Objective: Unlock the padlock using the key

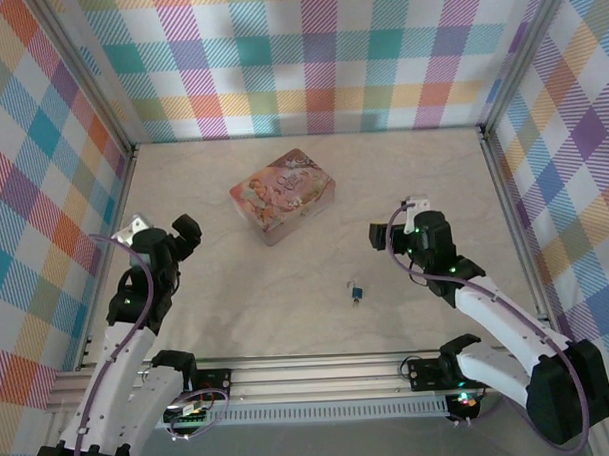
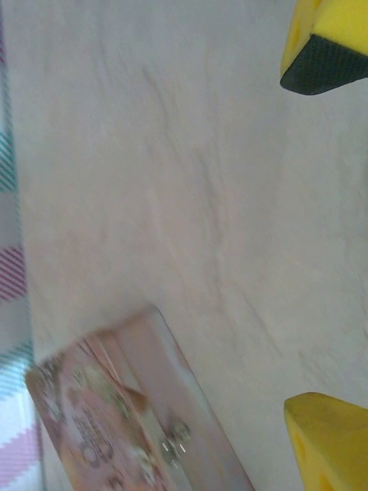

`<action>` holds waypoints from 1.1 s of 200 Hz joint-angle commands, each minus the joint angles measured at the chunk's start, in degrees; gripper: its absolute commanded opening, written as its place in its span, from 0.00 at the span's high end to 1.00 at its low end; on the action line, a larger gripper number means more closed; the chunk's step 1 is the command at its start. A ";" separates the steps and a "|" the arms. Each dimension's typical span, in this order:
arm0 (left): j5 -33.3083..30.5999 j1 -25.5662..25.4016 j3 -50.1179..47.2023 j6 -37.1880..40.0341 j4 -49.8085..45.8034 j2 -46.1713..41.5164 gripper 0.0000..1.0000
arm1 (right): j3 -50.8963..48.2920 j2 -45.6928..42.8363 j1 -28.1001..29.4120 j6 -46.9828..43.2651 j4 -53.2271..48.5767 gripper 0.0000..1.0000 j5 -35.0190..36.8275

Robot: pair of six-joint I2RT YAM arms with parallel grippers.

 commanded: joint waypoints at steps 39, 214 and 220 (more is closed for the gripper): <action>-4.59 0.74 -6.97 7.62 9.98 1.16 0.00 | -6.79 6.41 -12.37 -9.02 16.29 0.00 3.51; -4.41 0.90 -14.20 28.20 46.45 32.67 0.00 | -8.37 31.60 -20.77 -9.24 46.70 0.00 -8.91; -3.85 0.95 -14.31 28.84 48.27 33.86 0.00 | -8.37 31.49 -20.77 -9.25 46.68 0.00 -8.96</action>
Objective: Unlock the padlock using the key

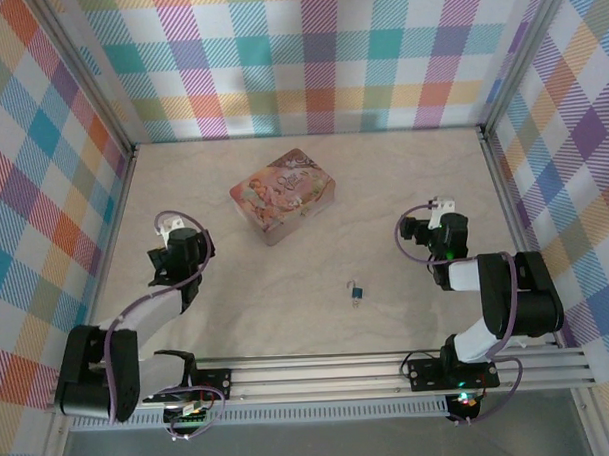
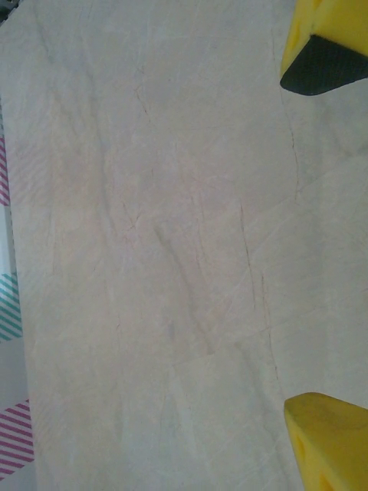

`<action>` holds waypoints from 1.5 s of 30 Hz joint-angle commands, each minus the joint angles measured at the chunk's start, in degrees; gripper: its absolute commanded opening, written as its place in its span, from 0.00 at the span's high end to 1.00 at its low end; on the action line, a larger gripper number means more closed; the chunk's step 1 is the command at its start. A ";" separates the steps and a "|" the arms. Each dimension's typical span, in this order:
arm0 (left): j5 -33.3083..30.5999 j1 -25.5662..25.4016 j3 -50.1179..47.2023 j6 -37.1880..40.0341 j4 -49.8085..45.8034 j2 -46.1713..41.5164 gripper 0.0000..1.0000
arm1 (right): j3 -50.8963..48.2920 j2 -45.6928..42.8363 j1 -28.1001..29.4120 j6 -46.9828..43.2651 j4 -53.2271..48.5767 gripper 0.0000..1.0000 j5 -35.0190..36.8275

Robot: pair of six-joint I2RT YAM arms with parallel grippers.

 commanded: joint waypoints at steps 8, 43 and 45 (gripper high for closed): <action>9.01 0.69 -1.72 8.47 21.55 8.15 0.00 | 0.76 -0.07 -0.30 -0.24 1.94 0.00 -1.30; 14.71 1.97 -0.37 7.68 29.95 19.53 0.00 | 1.03 -0.07 -0.34 -0.59 1.56 0.00 -1.77; 14.72 1.97 -0.32 7.62 29.90 19.51 0.00 | 0.98 -0.08 -0.27 -0.60 1.63 0.00 -1.84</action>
